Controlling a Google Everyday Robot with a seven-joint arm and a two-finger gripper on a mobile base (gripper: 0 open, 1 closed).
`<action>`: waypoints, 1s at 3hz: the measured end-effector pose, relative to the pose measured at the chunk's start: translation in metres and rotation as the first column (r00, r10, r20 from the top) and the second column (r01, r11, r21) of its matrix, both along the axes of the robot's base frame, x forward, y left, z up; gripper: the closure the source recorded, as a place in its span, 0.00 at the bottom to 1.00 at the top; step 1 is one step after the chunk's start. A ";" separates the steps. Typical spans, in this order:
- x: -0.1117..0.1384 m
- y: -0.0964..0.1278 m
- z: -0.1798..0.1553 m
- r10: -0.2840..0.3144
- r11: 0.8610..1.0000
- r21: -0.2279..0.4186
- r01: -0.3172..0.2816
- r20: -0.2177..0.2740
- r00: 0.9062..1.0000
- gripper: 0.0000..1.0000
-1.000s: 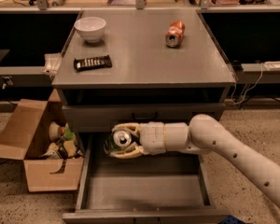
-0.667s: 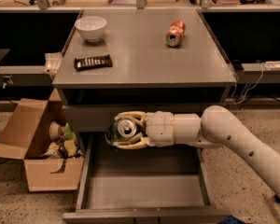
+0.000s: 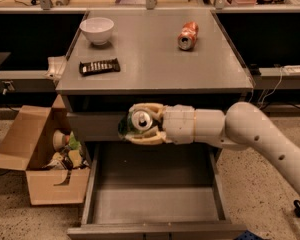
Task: Pick green can from middle drawer and place on counter
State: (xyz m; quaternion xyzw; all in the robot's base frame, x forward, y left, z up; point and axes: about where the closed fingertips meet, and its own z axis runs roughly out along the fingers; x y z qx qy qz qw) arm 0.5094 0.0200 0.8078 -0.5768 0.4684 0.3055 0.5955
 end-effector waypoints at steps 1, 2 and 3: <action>0.018 -0.022 0.060 -0.066 0.998 0.018 0.066 0.016 0.998 1.00; 0.045 -0.047 0.094 -0.133 0.991 0.015 0.133 0.016 0.991 1.00; 0.051 -0.055 0.101 -0.150 0.988 0.023 0.150 0.020 0.988 1.00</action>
Offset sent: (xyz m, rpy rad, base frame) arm 0.0897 -0.0964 0.1313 0.0047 -0.0084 -0.2509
